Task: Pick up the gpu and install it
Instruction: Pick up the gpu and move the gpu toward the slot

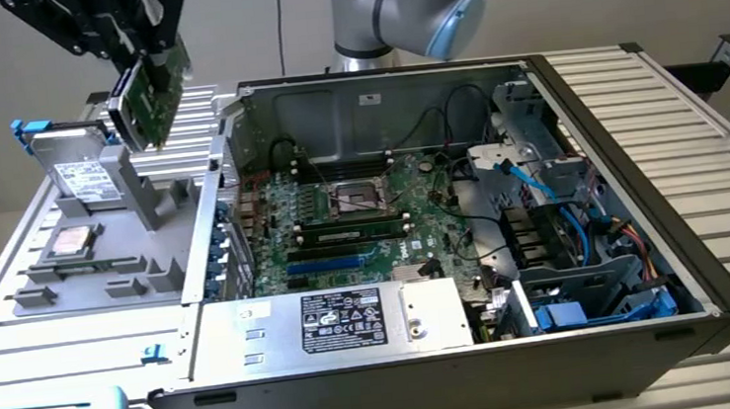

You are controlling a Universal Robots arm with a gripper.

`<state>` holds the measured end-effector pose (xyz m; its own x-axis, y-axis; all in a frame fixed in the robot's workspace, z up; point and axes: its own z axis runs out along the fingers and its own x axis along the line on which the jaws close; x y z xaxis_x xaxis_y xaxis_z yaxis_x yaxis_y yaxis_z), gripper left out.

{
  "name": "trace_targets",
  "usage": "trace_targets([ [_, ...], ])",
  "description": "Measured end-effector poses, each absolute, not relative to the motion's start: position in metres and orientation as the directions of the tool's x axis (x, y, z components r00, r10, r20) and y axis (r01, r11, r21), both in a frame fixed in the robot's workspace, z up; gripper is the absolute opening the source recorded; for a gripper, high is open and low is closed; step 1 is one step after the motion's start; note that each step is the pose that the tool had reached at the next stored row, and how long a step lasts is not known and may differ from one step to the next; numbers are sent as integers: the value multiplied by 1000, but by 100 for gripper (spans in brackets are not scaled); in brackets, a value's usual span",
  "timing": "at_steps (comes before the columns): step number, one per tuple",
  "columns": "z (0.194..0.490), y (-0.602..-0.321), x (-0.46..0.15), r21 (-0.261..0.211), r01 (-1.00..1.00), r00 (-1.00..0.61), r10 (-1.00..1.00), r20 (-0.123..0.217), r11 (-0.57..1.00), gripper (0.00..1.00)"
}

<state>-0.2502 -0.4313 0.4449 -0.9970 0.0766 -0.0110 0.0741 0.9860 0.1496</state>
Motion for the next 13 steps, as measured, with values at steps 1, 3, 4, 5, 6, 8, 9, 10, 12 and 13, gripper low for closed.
trace_targets([
  [1, 445, -432, -246, 150, 74, -997, 77, -11, 986, 28],
  [3, 445, -433, -237, 150, 74, -997, 77, -11, 986, 28],
  [4, 445, -433, -232, 150, 74, -997, 77, -11, 986, 28],
  [5, 445, -433, -228, 150, 74, -997, 77, -11, 986, 28],
  [6, 445, -434, -223, 150, 74, -997, 77, -11, 986, 28],
  [8, 445, -434, -214, 150, 74, -997, 77, -11, 986, 28],
  [9, 445, -435, -209, 150, 74, -997, 77, -11, 986, 28],
  [10, 445, -435, -205, 150, 74, -997, 77, -10, 986, 28],
  [12, 445, -436, -196, 150, 74, -997, 77, -10, 986, 28],
  [13, 445, -436, -191, 150, 74, -997, 77, -10, 986, 28],
])
